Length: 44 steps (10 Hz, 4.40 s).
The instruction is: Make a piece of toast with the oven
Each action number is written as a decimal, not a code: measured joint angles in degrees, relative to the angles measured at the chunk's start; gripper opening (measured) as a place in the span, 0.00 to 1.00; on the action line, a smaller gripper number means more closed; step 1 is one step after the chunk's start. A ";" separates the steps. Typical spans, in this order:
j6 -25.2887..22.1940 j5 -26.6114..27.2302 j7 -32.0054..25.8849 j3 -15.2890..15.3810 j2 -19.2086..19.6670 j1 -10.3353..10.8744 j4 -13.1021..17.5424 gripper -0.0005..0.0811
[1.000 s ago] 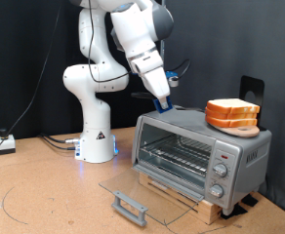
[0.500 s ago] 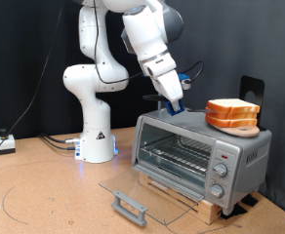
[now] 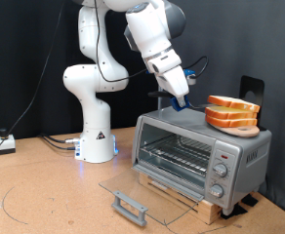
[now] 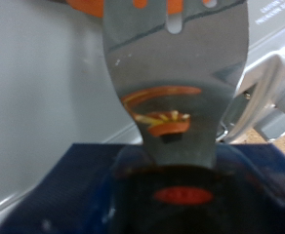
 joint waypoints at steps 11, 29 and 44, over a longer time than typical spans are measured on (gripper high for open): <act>3.13 1.45 7.92 9.57 0.07 0.76 0.08 0.49; -6.44 2.64 -5.40 -8.14 -6.13 -6.46 -3.60 0.49; -0.58 -7.49 -18.38 -17.67 1.46 -13.15 -7.56 0.49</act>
